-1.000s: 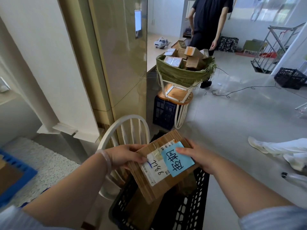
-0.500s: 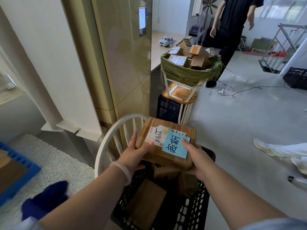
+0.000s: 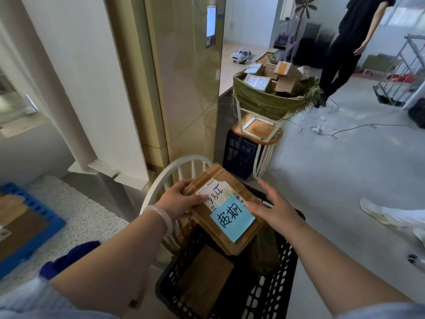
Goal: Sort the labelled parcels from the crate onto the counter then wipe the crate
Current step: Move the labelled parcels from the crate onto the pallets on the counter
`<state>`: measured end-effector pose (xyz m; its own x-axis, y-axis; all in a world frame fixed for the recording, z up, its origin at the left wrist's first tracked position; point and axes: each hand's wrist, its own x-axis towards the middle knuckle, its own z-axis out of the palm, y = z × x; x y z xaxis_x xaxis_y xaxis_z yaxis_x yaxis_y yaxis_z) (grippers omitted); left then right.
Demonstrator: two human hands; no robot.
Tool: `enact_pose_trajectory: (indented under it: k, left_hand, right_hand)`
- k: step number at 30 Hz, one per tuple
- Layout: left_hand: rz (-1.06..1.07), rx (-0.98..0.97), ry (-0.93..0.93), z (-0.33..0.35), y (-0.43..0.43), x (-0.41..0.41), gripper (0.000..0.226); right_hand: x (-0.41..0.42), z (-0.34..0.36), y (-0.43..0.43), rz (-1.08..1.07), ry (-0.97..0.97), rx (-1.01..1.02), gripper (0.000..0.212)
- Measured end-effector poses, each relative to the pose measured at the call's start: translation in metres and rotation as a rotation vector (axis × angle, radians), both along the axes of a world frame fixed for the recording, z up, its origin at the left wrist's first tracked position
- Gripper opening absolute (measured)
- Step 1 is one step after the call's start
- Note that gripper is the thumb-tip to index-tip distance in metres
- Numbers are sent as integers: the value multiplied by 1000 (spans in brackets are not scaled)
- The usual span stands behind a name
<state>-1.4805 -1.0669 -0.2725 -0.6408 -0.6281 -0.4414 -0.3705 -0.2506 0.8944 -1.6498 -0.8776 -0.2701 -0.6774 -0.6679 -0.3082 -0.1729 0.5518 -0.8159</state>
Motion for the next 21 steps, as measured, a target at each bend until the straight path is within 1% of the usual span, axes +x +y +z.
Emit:
enact_pose_trajectory:
  k: [3, 5, 7, 8, 9, 11, 12, 14, 16, 18, 21]
  left_hand:
    - [-36, 16, 28, 5, -4, 1, 55]
    - [9, -1, 78, 8, -5, 2, 65]
    - [105, -27, 168, 6, -5, 5, 82]
    - [138, -74, 201, 5, -4, 6, 90]
    - [145, -164, 202, 4, -1, 7, 94]
    - [92, -394, 133, 5, 9, 11, 90]
    - [48, -478, 112, 4, 13, 14, 87]
    - [-26, -540, 104, -1, 16, 25, 87]
    - [-85, -621, 97, -7, 13, 40, 98]
    - [-105, -723, 75, -11, 7, 63, 112]
    - [-88, -811, 44, -7, 3, 100, 115]
  right_hand:
    - [5, 4, -7, 198, -74, 41, 96]
    - [10, 3, -13, 242, -51, 41, 98]
    - [18, 3, -19, 240, -38, 13, 99]
    - [23, 3, -22, 225, -36, -11, 98]
    - [27, 2, -26, 204, -34, -36, 97]
    - [34, 3, -35, 161, -52, -94, 94]
    - [37, 4, -39, 151, -56, -110, 93]
    - [42, 6, -48, 174, -35, -99, 91]
    - [46, 7, -54, 195, -13, -100, 92]
    - [57, 9, -63, 261, 2, -128, 92]
    - [82, 14, -77, 360, 21, -161, 90]
